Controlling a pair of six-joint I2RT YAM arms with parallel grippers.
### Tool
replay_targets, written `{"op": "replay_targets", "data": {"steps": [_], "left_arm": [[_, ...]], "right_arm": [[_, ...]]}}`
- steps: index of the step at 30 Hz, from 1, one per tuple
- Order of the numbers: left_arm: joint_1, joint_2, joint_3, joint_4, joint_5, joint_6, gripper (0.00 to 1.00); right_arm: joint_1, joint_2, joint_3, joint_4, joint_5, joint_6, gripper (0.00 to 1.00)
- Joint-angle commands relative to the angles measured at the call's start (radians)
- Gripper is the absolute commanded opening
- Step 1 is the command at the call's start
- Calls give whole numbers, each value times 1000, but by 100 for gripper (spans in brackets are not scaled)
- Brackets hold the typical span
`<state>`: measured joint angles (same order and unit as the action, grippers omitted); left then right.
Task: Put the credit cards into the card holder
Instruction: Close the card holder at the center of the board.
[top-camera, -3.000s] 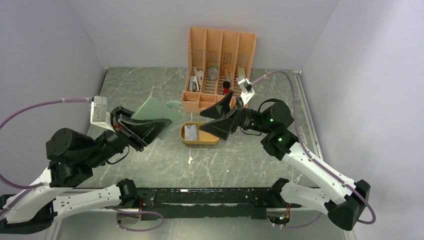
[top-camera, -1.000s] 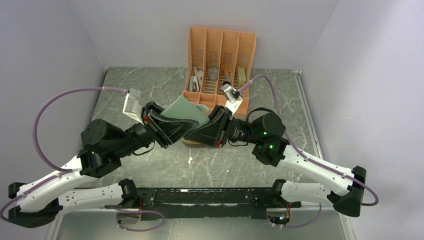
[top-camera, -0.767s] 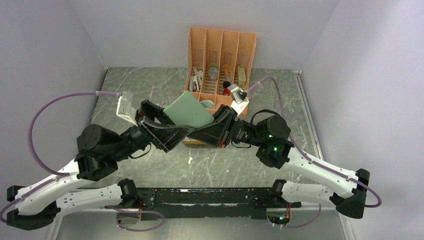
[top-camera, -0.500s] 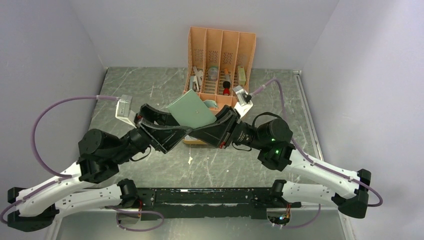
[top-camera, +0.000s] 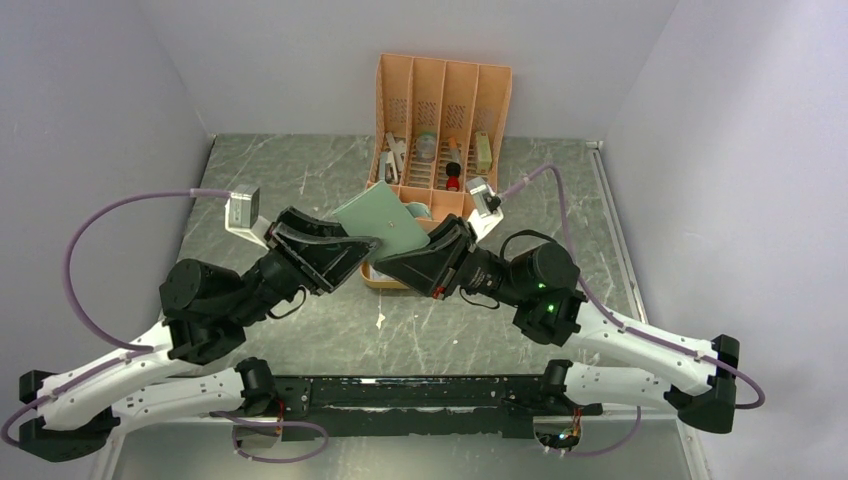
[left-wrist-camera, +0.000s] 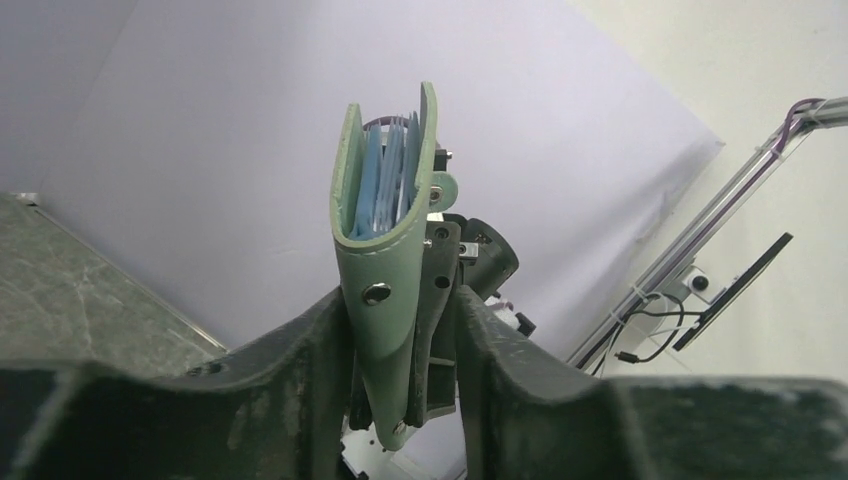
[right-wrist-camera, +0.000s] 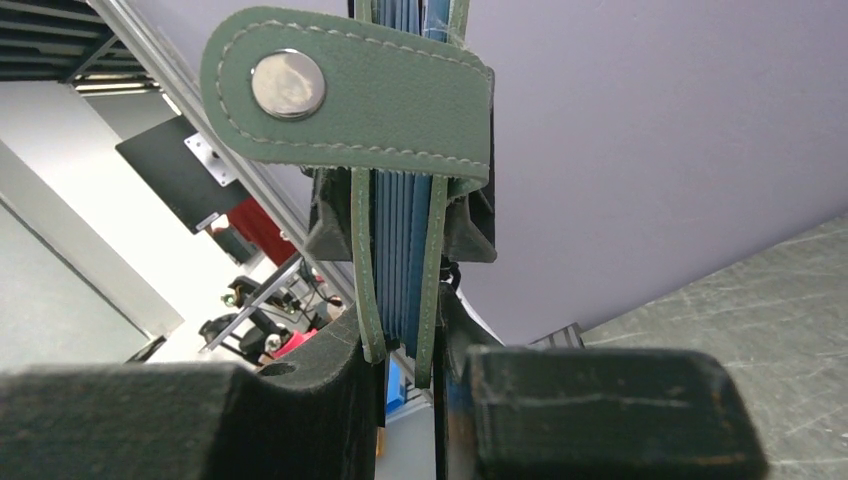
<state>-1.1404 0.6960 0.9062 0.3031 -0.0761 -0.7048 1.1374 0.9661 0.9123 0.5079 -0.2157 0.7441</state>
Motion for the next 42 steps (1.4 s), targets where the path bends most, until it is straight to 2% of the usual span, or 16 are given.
{"op": "replay_targets", "data": {"steps": [1,6,7,10,12,13,16,17,19,22,24,28,38,42], "left_arm": [[2,21,1,50,1,-11,41],[2,30,7,33,7,-10,36],[1,29,5,33,6,-9,32],[1,26,7,31,8,0,7],[2,19,11,5,-2,9,5],[2,12,9,-4,-11,14,5],[2,-17,13,-64,-50,41,5],[2,-27,24,-103,-64,57,5],[2,-38,60,-204,-85,94,5],[2,-38,127,-352,-96,152,5],[2,-35,164,-421,-86,181,5],[2,-24,214,-492,-44,221,5],[2,-17,236,-544,25,244,5],[2,-29,229,-544,22,248,5]], "right_arm": [[10,-29,-10,55,33,-23,0],[10,-25,-7,52,32,-24,0],[10,-26,-7,52,30,-24,0],[11,-31,-7,43,30,-26,0],[11,-42,-2,4,28,-32,0],[11,-49,4,-24,24,-45,6],[11,-98,18,-155,38,-92,43],[11,-121,27,-214,54,-115,49],[10,-161,66,-356,88,-169,53],[11,-206,133,-561,159,-239,54],[11,-232,154,-627,211,-252,53],[11,-249,169,-616,299,-238,50],[11,-119,250,-570,275,-219,48],[11,-102,256,-567,276,-218,44]]}}
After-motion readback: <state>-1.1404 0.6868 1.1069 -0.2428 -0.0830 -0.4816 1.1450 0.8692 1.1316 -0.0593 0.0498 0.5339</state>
